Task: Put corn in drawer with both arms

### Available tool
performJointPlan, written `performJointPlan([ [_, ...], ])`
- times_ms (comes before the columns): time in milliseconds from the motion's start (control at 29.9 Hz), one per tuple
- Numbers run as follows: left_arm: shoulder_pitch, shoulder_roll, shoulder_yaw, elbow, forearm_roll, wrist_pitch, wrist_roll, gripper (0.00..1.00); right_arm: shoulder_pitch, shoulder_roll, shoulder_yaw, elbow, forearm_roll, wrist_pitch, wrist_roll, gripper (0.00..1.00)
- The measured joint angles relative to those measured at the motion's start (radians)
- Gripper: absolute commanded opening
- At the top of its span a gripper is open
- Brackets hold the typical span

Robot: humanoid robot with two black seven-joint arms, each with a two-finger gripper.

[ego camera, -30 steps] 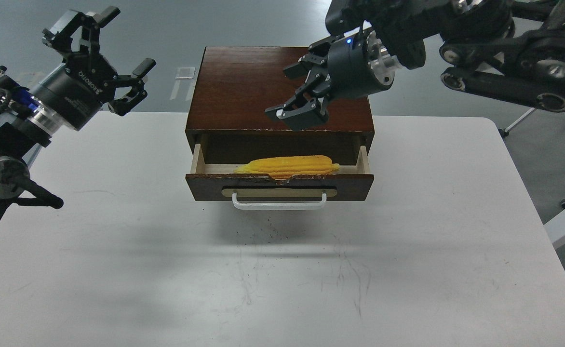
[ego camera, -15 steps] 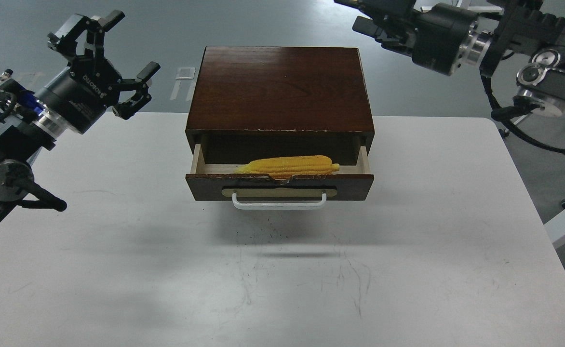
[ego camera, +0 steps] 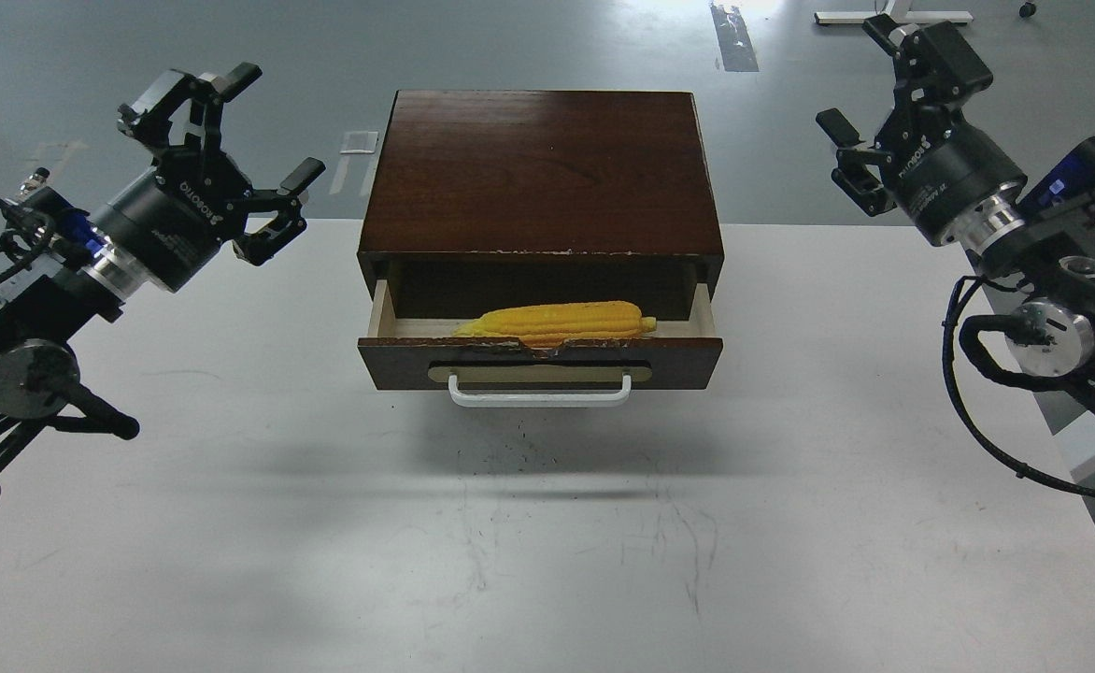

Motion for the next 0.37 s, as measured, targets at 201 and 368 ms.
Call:
performJointPlan([
  [201, 0.054, -0.020, -0.041, 0.000, 0.043, -0.002, 0.000, 0.99, -0.091, 0.017, 0.018, 0.006, 0.000, 0.004, 0.000, 1.00],
  [368, 0.066, -0.027, -0.048, 0.000, 0.048, -0.003, 0.000, 0.99, -0.115, 0.038, 0.018, 0.009, -0.001, 0.007, 0.000, 1.00],
])
